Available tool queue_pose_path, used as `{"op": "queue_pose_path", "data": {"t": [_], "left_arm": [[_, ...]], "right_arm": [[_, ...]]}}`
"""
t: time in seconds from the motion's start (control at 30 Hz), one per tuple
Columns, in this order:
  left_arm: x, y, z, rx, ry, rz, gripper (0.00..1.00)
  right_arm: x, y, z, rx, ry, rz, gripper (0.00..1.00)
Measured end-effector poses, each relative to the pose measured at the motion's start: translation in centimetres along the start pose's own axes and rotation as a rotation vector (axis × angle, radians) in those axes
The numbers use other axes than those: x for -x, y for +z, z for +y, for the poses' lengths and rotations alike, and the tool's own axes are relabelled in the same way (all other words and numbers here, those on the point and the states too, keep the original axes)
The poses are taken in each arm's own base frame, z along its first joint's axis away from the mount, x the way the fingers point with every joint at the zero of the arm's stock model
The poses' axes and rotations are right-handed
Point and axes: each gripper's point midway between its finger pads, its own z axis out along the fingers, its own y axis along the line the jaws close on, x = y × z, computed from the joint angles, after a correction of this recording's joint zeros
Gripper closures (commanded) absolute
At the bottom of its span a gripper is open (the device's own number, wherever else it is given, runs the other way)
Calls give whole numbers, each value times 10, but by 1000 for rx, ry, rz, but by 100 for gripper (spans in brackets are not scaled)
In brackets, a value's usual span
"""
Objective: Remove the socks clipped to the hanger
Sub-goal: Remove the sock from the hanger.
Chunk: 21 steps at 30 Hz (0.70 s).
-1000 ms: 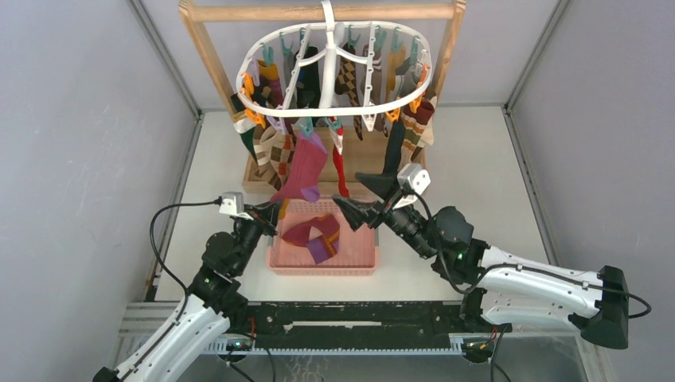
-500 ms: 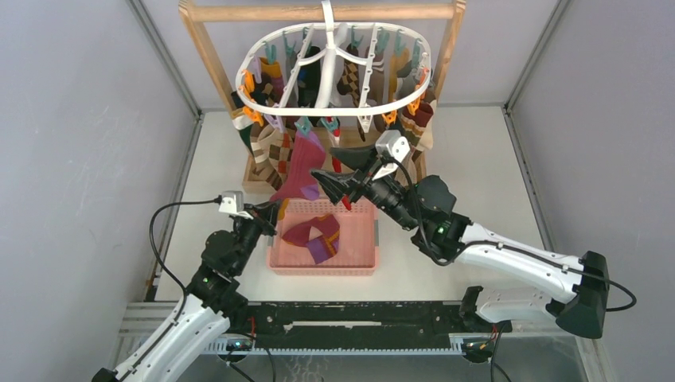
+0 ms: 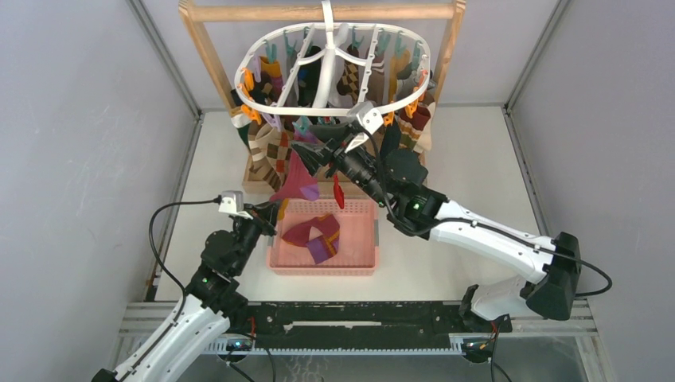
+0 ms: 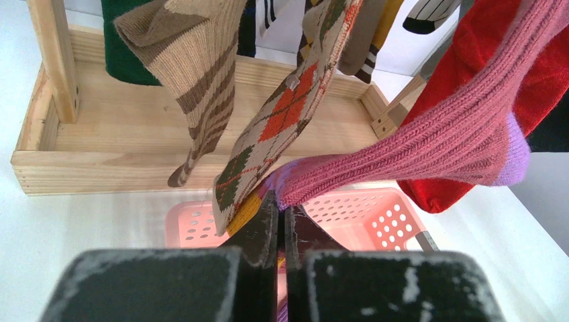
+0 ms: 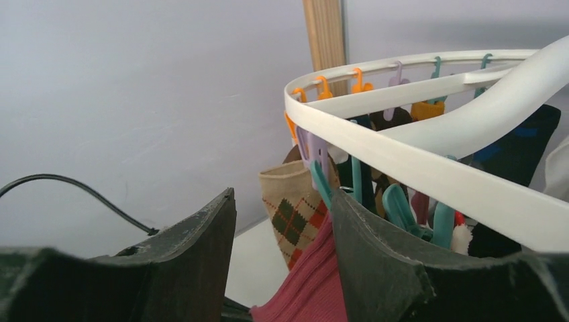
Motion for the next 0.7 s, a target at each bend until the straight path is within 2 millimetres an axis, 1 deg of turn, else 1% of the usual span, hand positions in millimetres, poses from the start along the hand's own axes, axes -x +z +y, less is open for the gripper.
{"op": "queue_pose_path", "data": {"t": [0.2,0.37,0.53,0.7], "left_arm": [[0,-1,0,0,0,0,100],[0,-1,1,2,0,-1,100],[0,-1,2,9,1,0,100],[0,-1,2,9,2,1,100]], "right_arm": [[-17,19,-13,-63,-22,36,40],[-31,21,-26,-124,-52,63,40],[-33,20,-33,-171,-93,68,40],[-33,19,-31,-188,-124,70,40]]}}
